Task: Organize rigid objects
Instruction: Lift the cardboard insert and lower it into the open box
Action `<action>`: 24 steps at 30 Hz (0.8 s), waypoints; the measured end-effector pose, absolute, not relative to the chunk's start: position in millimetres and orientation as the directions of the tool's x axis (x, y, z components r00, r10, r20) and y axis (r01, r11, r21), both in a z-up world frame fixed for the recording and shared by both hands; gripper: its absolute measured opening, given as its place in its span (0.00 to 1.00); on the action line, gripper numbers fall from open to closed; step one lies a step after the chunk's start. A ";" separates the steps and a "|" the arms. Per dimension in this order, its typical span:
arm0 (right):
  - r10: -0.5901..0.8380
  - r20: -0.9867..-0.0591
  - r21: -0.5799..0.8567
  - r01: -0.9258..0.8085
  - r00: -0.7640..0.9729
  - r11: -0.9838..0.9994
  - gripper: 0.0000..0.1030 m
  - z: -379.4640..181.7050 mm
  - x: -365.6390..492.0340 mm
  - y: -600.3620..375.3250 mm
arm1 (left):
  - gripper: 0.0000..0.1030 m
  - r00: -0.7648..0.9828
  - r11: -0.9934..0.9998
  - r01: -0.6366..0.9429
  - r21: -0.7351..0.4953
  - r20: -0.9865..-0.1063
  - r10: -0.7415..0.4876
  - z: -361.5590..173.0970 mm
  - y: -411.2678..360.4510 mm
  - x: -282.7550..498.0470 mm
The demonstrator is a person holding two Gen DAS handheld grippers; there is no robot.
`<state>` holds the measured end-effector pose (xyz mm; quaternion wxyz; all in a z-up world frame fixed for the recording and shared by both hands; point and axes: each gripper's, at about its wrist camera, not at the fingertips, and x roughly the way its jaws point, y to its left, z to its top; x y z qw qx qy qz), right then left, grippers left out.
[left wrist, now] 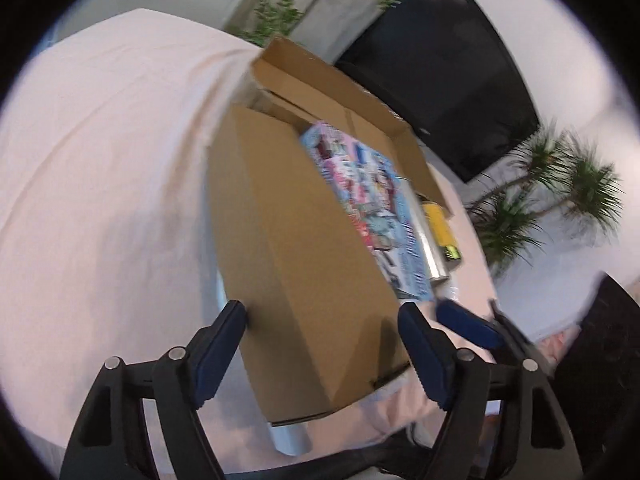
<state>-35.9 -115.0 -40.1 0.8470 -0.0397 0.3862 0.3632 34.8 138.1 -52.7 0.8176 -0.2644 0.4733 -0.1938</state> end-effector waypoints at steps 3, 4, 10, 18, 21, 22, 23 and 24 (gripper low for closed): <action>0.532 -0.716 0.201 -0.597 0.451 0.777 0.98 -47.4 -23.9 -99.8 | 0.75 0.436 0.758 0.108 -0.643 -0.654 -0.618 -48.2 139.9 33.4; 0.514 -0.722 0.189 -0.583 0.463 0.790 0.93 -49.2 -21.9 -95.3 | 0.75 0.424 0.741 0.104 -0.663 -0.645 -0.636 -49.8 143.7 35.0; 0.544 -0.731 0.274 -0.553 0.412 0.787 0.80 -63.8 -6.5 -101.9 | 0.82 0.426 0.662 -0.016 -0.750 -0.604 -0.674 -79.3 172.3 45.3; 0.773 -0.611 0.668 -0.414 0.169 0.618 0.84 -83.9 29.3 -146.9 | 0.64 0.503 0.678 0.051 -0.733 -0.567 -0.652 -49.7 170.3 52.1; 0.688 -0.675 0.519 -0.491 0.266 0.700 0.92 -65.9 21.0 -152.6 | 0.50 0.541 0.726 0.114 -0.678 -0.570 -0.618 -33.2 146.6 54.9; 0.647 -0.694 0.453 -0.507 0.315 0.733 0.97 -57.8 18.1 -155.6 | 0.50 0.537 0.733 0.158 -0.662 -0.565 -0.626 -27.1 134.5 56.8; 0.605 -0.701 0.373 -0.528 0.378 0.763 0.98 -46.3 13.6 -158.2 | 0.51 0.528 0.724 0.201 -0.660 -0.550 -0.647 -20.8 125.2 55.8; 0.584 -0.703 0.333 -0.536 0.407 0.775 0.98 -39.0 11.0 -160.7 | 0.50 0.518 0.726 0.238 -0.646 -0.547 -0.657 -16.7 113.1 58.6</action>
